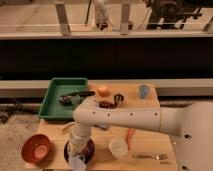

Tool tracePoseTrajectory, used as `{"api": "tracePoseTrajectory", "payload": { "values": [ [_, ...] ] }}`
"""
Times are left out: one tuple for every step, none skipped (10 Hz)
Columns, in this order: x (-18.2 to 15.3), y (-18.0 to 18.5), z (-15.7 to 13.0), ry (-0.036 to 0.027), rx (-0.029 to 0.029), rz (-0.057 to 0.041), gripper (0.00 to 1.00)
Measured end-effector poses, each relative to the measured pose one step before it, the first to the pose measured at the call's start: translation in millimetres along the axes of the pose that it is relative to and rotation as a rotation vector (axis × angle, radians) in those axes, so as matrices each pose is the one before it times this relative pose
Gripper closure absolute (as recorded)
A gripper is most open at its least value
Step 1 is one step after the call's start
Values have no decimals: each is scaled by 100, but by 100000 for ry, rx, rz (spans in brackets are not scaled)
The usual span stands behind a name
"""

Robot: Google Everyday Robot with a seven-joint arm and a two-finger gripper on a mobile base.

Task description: Wipe purple bowl with towel

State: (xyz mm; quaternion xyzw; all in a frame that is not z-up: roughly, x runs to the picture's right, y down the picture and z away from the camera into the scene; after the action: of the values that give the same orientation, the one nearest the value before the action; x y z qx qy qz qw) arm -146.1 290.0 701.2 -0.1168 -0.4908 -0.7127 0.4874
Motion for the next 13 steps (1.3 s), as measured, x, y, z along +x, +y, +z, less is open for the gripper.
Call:
{"api": "tracePoseTrajectory", "payload": {
  "values": [
    [-1892, 2559, -412, -937, -3470, 6447, 100],
    [-685, 1505, -159, -81, -1844, 3585, 100],
    [-138, 490, -75, 275, -867, 1543, 100],
    [-180, 855, -83, 466, -949, 2029, 100],
    [142, 981, -122, 851, -765, 1958, 100],
    [349, 219, -79, 617, -304, 384, 100],
    [480, 54, -77, 833, -274, -4, 100],
    [1114, 83, -348, 1639, -294, -243, 100],
    [870, -221, -129, 698, -29, -942, 100],
    [630, -391, -35, 517, -79, -1081, 100],
    [490, -220, -51, 529, -250, -808, 100],
    [880, -742, 58, 555, 252, -1590, 100],
    [559, -693, 103, 228, 462, -1716, 100]
  ]
}}
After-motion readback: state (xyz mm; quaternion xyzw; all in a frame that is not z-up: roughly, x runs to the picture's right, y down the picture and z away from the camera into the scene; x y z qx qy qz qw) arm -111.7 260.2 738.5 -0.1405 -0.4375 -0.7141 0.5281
